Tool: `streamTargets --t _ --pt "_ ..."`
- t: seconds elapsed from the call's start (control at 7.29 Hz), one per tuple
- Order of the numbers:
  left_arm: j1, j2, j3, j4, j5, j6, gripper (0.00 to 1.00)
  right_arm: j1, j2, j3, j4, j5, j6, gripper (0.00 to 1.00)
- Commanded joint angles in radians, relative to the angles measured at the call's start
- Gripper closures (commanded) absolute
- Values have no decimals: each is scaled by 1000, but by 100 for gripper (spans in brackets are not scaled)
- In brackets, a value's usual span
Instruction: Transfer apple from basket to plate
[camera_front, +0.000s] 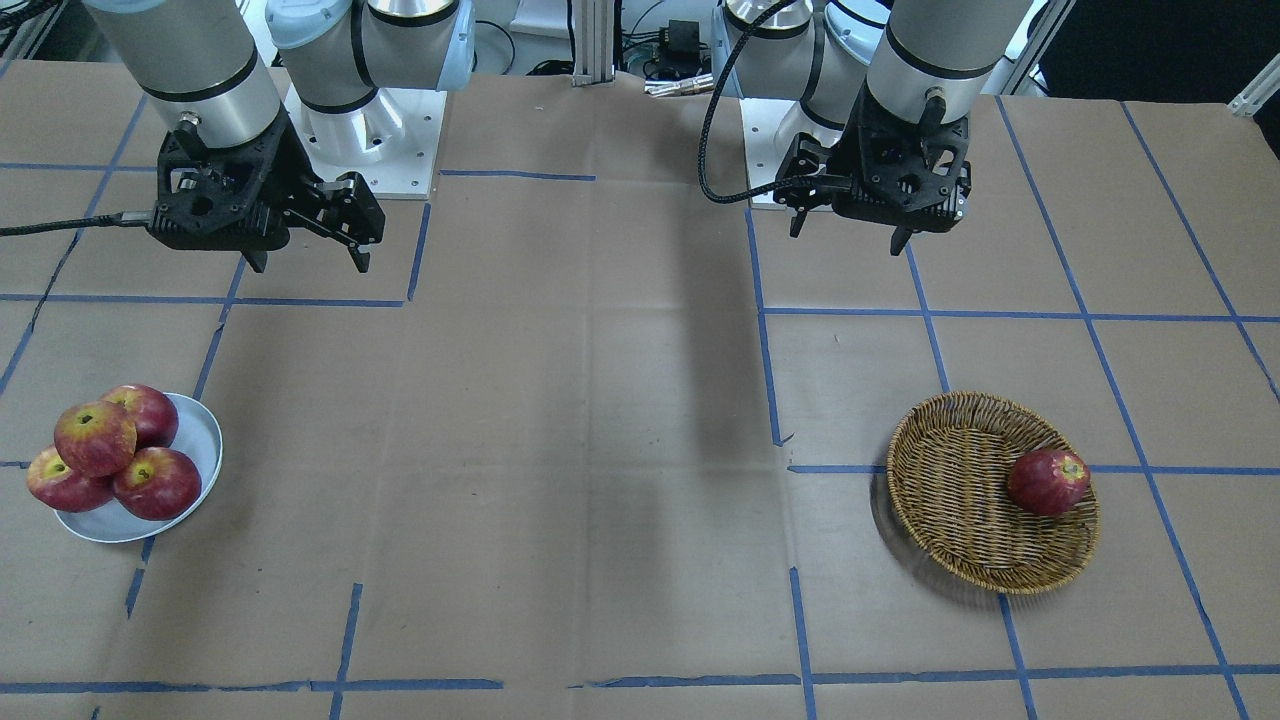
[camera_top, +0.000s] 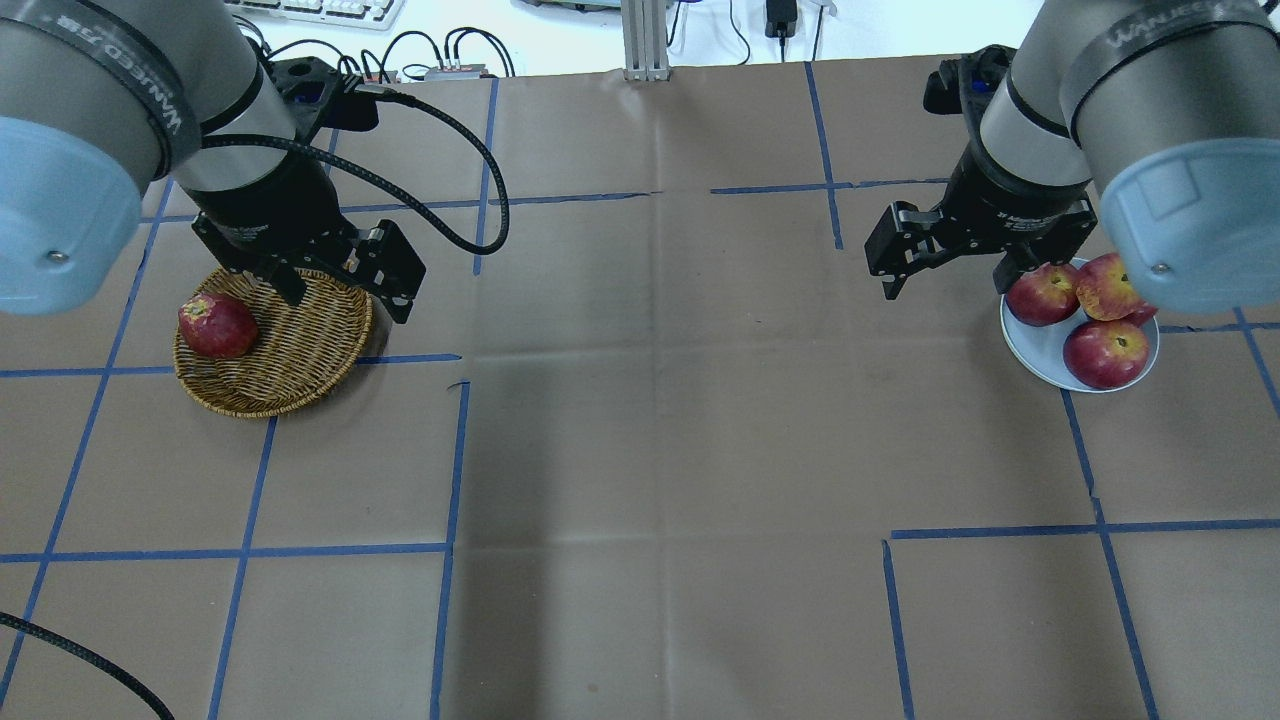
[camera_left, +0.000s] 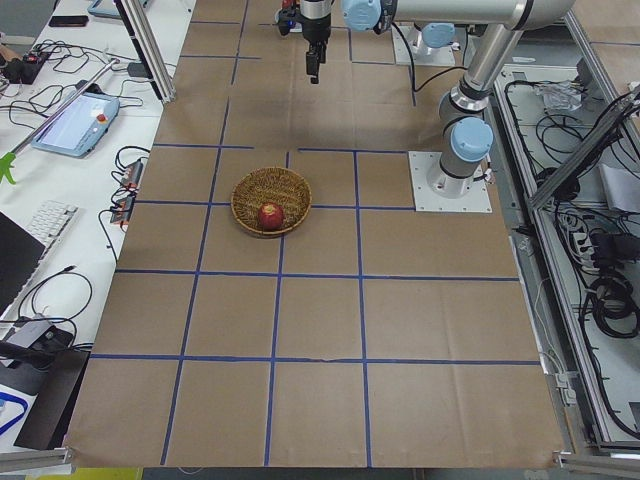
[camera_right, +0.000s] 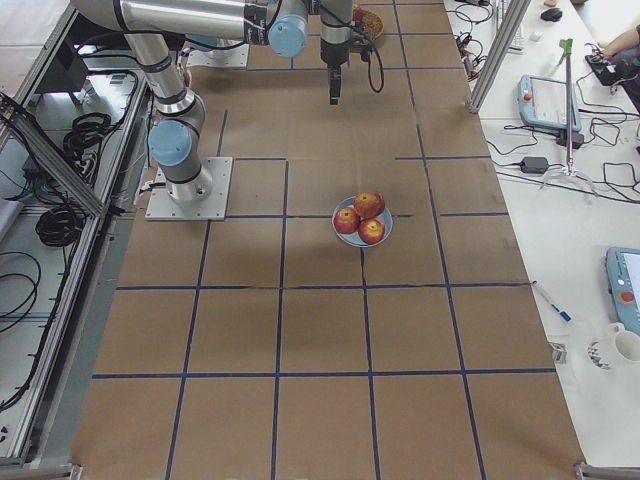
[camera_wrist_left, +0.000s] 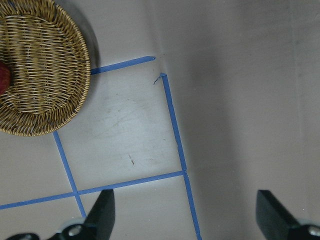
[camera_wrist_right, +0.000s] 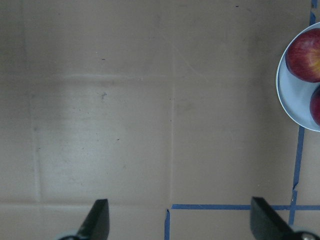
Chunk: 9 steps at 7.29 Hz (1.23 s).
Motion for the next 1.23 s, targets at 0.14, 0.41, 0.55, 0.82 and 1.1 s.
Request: streamTargets --t 0.14,0.41,0.55,0.82,1.1 --pt "-2 7 -5 0 0 0 0 2 45 -64 41 2 -4 0" --pt "-2 8 -6 0 2 0 0 2 43 -62 41 2 -4 0" --pt "-2 8 -8 2 2 0 0 2 43 -62 41 1 -4 0" --pt "-3 11 -12 0 2 0 0 2 43 -61 41 1 -4 0" --pt "-24 -4 5 0 -3 -12 0 2 43 -59 41 1 -8 0"
